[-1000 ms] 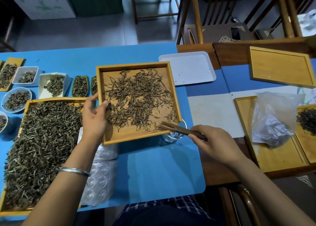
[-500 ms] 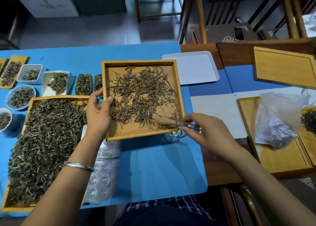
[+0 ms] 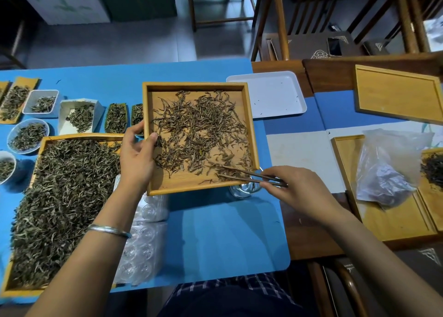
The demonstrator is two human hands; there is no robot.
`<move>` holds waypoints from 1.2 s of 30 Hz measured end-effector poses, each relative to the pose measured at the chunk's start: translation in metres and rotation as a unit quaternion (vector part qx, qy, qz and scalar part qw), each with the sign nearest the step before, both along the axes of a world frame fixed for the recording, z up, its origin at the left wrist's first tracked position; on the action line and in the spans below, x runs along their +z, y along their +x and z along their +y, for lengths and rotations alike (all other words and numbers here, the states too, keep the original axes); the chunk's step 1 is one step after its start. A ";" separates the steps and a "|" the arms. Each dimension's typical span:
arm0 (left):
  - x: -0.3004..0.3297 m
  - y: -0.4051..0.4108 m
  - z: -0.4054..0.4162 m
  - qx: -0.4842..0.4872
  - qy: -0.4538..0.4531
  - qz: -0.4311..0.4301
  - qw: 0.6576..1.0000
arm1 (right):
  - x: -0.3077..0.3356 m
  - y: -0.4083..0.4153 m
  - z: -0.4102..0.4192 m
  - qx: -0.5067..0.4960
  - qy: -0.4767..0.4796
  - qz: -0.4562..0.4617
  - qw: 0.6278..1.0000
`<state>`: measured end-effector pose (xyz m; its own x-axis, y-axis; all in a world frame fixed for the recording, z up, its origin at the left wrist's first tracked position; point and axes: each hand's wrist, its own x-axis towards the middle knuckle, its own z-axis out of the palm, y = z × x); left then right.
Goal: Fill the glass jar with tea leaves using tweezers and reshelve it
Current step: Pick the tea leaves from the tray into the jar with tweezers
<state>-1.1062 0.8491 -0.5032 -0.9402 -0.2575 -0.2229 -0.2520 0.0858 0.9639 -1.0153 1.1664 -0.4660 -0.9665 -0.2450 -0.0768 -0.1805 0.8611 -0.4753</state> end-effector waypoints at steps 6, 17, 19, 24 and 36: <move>0.003 0.000 0.002 -0.005 -0.014 -0.001 1.000 | 0.005 0.008 0.014 -0.021 0.024 -0.019 0.999; 0.003 0.000 0.004 -0.004 -0.019 0.000 1.000 | 0.017 0.018 0.035 -0.002 0.101 0.014 0.995; 0.001 -0.001 0.003 -0.003 -0.019 -0.004 1.000 | 0.018 0.020 0.036 -0.003 0.099 0.021 0.995; -0.001 -0.001 0.003 -0.008 -0.018 -0.004 1.000 | 0.021 0.013 0.021 -0.063 0.052 0.043 0.996; 0.000 0.000 0.008 -0.006 0.001 0.005 1.000 | 0.003 -0.040 -0.087 -0.013 0.042 0.100 0.994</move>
